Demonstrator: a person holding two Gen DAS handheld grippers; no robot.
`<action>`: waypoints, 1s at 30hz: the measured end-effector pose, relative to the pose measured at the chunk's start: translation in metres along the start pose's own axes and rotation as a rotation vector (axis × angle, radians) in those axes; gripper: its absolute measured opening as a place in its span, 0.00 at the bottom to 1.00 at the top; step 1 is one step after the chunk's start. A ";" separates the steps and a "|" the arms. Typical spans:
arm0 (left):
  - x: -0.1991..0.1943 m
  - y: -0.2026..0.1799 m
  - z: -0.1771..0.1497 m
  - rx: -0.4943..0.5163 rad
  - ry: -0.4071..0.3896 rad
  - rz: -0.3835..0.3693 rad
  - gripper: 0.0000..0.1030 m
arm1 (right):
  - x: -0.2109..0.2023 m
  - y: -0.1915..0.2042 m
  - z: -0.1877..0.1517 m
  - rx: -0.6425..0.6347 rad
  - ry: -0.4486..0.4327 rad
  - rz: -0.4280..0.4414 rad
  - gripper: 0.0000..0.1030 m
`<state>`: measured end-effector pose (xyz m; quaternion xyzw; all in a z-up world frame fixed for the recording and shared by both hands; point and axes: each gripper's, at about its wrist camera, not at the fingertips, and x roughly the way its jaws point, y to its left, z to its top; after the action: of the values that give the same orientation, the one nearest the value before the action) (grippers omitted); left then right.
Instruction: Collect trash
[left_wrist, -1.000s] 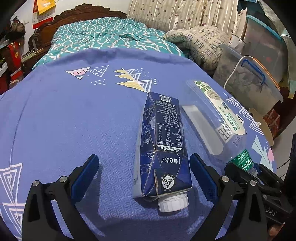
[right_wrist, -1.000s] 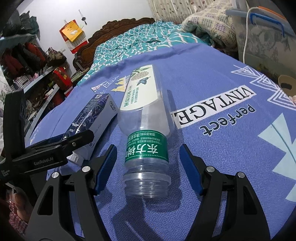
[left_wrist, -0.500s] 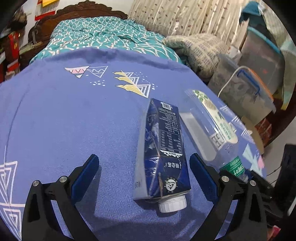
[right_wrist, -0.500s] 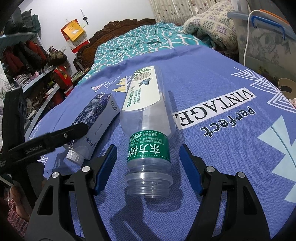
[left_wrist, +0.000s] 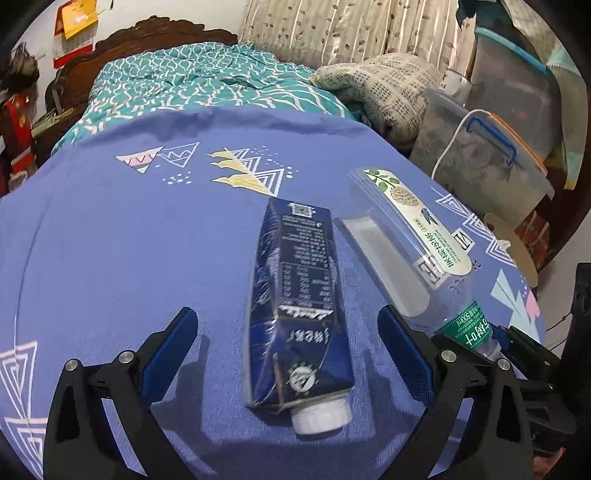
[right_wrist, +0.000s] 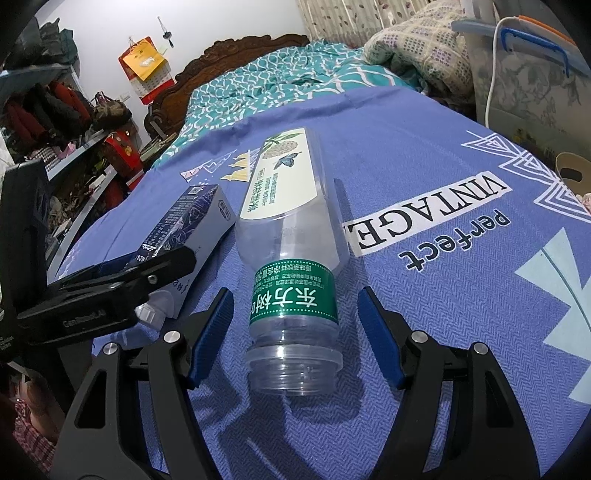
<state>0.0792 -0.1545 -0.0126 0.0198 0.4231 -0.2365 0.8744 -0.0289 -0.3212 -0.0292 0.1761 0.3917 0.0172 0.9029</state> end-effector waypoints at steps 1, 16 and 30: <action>0.003 -0.002 0.001 0.006 0.005 0.007 0.89 | 0.001 -0.001 0.000 0.004 0.002 0.000 0.61; 0.016 -0.058 0.028 0.090 0.035 -0.114 0.48 | -0.033 -0.055 0.003 0.174 -0.123 0.028 0.42; 0.101 -0.313 0.081 0.437 0.183 -0.389 0.48 | -0.121 -0.291 0.009 0.597 -0.293 -0.217 0.42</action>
<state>0.0568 -0.4914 0.0151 0.1470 0.4350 -0.4822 0.7461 -0.1375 -0.6167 -0.0351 0.3902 0.2620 -0.2198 0.8549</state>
